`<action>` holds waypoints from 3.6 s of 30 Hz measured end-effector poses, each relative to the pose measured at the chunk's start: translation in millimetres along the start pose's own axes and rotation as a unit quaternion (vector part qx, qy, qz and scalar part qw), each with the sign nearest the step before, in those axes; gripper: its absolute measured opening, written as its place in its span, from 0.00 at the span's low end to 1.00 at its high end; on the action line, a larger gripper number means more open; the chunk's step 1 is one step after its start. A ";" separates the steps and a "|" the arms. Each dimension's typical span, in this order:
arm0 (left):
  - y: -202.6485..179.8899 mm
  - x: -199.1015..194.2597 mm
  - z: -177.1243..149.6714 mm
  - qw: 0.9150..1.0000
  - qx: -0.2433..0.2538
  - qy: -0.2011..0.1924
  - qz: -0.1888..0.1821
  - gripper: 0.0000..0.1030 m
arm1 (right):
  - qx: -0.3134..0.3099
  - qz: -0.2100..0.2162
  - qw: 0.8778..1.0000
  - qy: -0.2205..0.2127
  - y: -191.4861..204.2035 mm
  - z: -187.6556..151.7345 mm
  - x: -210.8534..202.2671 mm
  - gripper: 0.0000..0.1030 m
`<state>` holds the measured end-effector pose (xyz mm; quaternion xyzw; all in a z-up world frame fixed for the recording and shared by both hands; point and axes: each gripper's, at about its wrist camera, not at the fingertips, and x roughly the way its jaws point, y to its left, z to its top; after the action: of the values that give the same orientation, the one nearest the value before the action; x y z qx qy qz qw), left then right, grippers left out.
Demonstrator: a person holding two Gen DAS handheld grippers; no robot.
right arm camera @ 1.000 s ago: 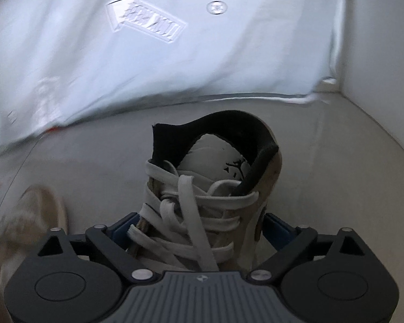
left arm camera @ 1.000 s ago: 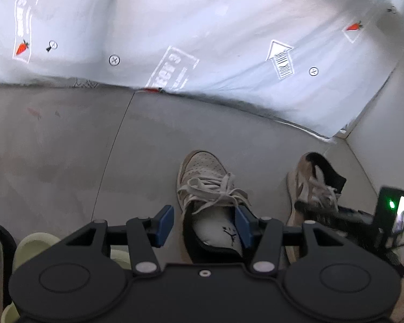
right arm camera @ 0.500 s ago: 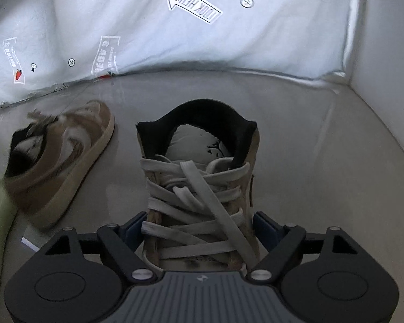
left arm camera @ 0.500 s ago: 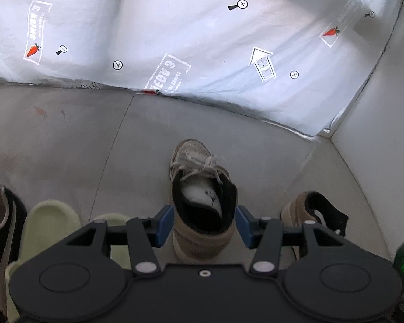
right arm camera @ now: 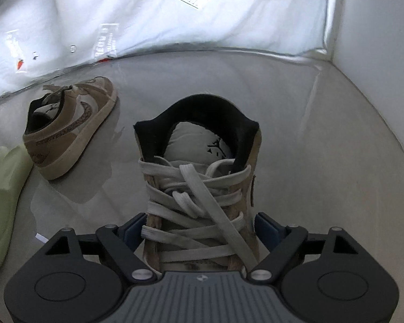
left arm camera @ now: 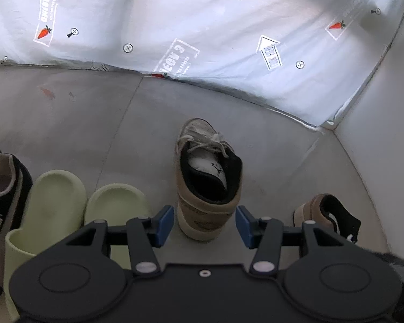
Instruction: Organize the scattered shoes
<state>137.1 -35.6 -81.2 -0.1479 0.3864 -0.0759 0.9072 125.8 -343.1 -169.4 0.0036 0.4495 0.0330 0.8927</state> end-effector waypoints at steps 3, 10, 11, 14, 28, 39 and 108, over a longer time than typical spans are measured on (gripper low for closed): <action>9.5 2.2 5.4 1.000 -0.011 -0.002 0.008 0.51 | -0.035 -0.027 0.998 -0.055 17.5 11.9 -25.7 0.95; 30.2 16.5 34.9 0.999 -0.021 -0.018 0.027 0.51 | -0.134 0.097 0.984 -0.064 85.5 56.0 -4.8 0.42; 31.6 18.9 39.8 0.999 -0.019 -0.021 0.028 0.51 | -0.149 0.118 0.980 -0.058 96.0 62.4 1.3 0.14; 34.3 26.0 50.4 0.999 -0.017 -0.026 0.028 0.51 | -0.186 0.179 0.966 -0.029 131.5 81.0 27.2 0.00; 49.7 54.3 55.8 0.999 -0.035 0.010 0.016 0.51 | -0.211 0.243 0.945 0.055 166.2 75.1 67.4 0.00; 49.5 58.8 55.9 0.999 -0.029 0.017 0.009 0.51 | -0.075 0.101 0.992 0.026 96.1 100.7 70.1 0.07; 79.9 -3.8 -8.8 0.998 -0.059 -0.010 0.018 0.51 | -0.049 0.183 0.981 0.049 173.8 -6.0 54.1 0.75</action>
<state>130.0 39.0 -110.5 -0.1947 0.3841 -0.0355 0.9018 143.4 -166.5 -210.0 0.0407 0.4819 0.2183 0.8476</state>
